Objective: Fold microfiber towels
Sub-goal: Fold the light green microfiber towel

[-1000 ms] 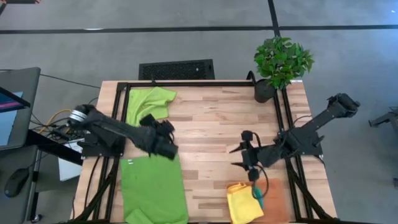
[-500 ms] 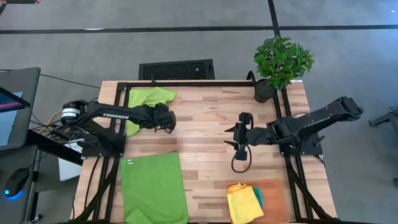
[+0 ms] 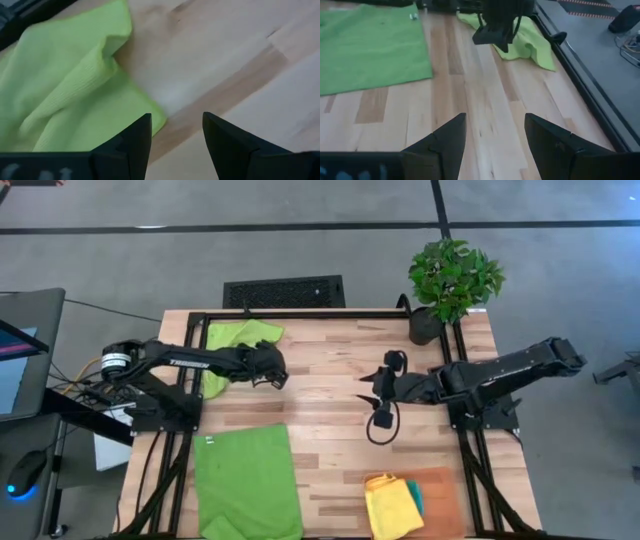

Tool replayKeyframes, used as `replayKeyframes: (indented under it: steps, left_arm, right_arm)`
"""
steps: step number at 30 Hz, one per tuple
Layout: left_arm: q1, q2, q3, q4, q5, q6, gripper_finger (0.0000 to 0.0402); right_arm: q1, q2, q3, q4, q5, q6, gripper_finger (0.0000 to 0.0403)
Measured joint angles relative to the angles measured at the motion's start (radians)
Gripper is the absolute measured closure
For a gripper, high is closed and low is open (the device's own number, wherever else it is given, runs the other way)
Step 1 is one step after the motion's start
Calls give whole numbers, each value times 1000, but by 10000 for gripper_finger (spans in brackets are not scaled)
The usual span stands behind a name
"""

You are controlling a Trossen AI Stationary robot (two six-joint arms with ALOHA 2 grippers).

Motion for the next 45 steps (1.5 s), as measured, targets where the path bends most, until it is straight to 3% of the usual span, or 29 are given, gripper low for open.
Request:
replayKeyframes:
  steps: [13, 26, 31, 38, 45]
  left_arm:
    - [9, 173, 0, 63, -23, 66, 233]
    - [51, 245, 9, 71, -60, 80, 235]
    - [51, 250, 9, 72, -35, 140, 278]
    - [49, 252, 8, 86, 2, 161, 388]
    - [6, 254, 2, 152, 7, 187, 400]
  right_arm:
    - [-17, 0, 23, -4, 0, -8, 177]
    - [-60, 0, 23, -6, 0, -11, 177]
    - [-85, 0, 23, -7, 0, -9, 177]
    - [-95, 0, 23, -8, 0, -9, 177]
    - [-95, 0, 23, -8, -1, -8, 177]
